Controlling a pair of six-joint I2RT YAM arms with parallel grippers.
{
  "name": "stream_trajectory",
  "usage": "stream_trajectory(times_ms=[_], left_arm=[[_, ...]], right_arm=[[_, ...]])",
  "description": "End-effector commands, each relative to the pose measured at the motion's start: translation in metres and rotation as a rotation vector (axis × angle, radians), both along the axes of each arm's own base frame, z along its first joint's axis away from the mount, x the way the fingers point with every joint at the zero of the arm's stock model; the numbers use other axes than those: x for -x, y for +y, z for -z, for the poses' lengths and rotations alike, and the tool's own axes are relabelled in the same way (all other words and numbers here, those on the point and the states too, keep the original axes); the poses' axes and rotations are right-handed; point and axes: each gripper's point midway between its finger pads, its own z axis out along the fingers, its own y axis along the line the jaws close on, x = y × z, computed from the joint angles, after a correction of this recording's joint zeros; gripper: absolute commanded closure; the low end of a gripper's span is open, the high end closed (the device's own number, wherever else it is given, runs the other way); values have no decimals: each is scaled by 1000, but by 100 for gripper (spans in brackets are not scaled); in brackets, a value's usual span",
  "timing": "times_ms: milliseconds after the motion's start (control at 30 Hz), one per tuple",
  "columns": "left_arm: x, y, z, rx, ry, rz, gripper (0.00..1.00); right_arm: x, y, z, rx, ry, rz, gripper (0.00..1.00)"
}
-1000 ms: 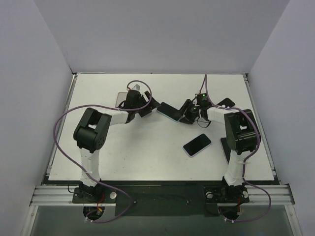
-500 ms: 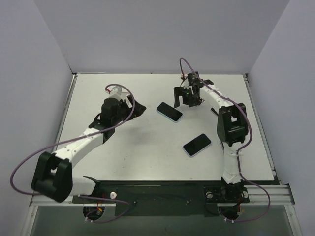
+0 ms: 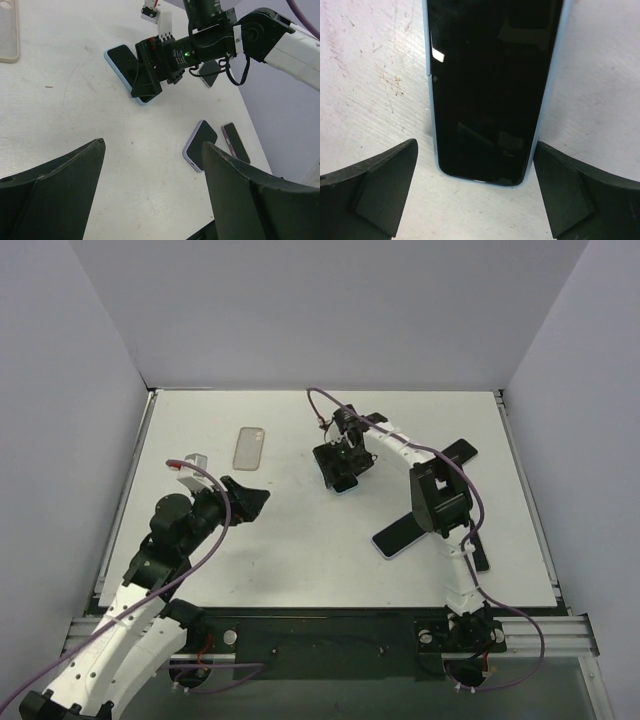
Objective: Take the phone out of the phone case
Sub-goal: Pick up the phone at the center of the board.
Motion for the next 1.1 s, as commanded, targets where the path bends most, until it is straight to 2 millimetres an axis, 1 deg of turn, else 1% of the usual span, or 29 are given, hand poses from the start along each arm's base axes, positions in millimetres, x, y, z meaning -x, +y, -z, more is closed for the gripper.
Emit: stream_trajectory(times_ms=[0,67,100,133,167,200,233,300,333,400,467,500,533,567,600,633,667,700,733,767,800,833,867,900,933,967,1000,1033,1067], left_arm=[[13,4,18,-22,47,14,11],[16,3,16,-17,49,22,11],[17,3,15,-18,49,24,11],[19,4,15,-21,49,26,11],[20,5,12,-20,42,25,11],[21,5,12,-22,45,23,11],[21,7,13,-26,49,18,12],[22,8,13,-34,57,14,13],[22,8,16,-48,74,19,13],[21,10,23,-81,116,13,13],[18,15,33,-117,176,-18,13],[16,16,35,-124,188,-34,13],[14,16,39,-124,214,-40,12],[12,15,38,-115,219,-46,12],[8,13,37,-80,231,-58,11],[8,8,37,-54,240,-46,10],[1,4,36,9,247,-55,7],[3,-5,43,45,280,-15,6],[-8,-11,31,144,262,-21,5],[-12,-22,31,207,251,30,5],[-18,-26,26,304,272,22,5],[-22,-34,24,367,256,61,5],[-24,-37,23,424,276,63,5],[-30,-42,20,482,277,70,5],[-32,-45,19,509,279,78,5],[-38,-49,20,542,295,81,5],[-41,-53,17,563,290,91,5],[-46,-57,20,596,317,91,5],[-48,-61,23,610,338,94,5]], right_arm=[[7,-11,10,225,-36,36,7],[-4,-9,3,295,-94,86,7],[-4,-9,11,323,-87,110,7],[-5,-7,5,364,-109,125,8],[-3,-7,14,385,-92,141,12],[0,-3,12,385,-78,140,16],[4,2,21,368,-39,147,25],[14,10,28,325,17,134,37],[16,10,30,332,23,130,40],[15,7,28,356,-3,128,51],[9,3,17,373,-47,141,72],[3,6,4,346,-92,155,76],[5,6,-7,332,-111,162,84],[1,11,-15,301,-149,164,88],[6,10,-30,278,-169,169,96],[1,19,-37,224,-204,174,100],[8,17,-50,189,-221,186,100],[15,17,-43,156,-216,185,100],[14,23,-68,80,-260,203,100],[23,25,-57,40,-248,201,100],[25,33,-82,-57,-274,211,100],[32,33,-76,-105,-273,215,100],[37,37,-96,-187,-281,228,100],[44,35,-87,-213,-277,229,100],[50,38,-103,-274,-288,235,100],[57,36,-95,-294,-284,237,100],[64,37,-107,-348,-290,246,100],[70,36,-99,-371,-286,247,100],[73,37,-111,-422,-294,264,100]])
